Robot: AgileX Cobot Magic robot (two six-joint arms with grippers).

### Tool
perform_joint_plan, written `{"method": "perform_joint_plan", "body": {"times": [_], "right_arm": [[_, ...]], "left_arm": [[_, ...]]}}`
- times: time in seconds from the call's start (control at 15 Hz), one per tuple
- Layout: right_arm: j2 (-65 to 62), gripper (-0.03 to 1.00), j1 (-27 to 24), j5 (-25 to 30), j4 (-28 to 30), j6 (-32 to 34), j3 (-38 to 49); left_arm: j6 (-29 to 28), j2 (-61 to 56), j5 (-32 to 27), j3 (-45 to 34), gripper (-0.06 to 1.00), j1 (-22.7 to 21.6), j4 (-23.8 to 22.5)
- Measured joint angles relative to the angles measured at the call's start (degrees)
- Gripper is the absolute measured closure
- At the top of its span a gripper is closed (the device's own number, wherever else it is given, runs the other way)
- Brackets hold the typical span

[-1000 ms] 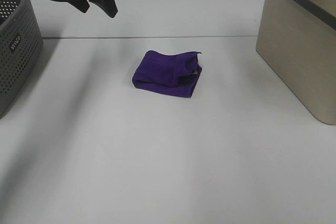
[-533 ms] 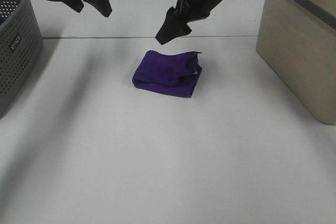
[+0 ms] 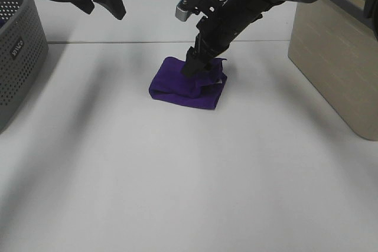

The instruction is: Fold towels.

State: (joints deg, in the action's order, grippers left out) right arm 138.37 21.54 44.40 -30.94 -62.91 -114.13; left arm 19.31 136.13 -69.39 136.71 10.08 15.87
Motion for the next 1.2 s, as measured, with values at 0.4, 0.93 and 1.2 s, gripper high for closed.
{"method": "perform_joint_plan", "body": {"times": [0.4, 0.93, 1.2], "right_arm": [[1.60, 0.12, -3.55, 1.15, 1.60, 2.29, 0.06], [0.69, 0.12, -4.53, 0.80, 0.17, -3.61, 5.33], [-9.80, 0.12, -4.53, 4.58, -0.40, 7.73, -0.06]], "left_arm": [[1.38, 0.00, 0.00, 0.00, 0.19, 0.00, 0.00], [2.58, 0.00, -0.06, 0.00, 0.19, 0.00, 0.00], [2.64, 0.00, -0.06, 0.00, 0.19, 0.00, 0.00]]}}
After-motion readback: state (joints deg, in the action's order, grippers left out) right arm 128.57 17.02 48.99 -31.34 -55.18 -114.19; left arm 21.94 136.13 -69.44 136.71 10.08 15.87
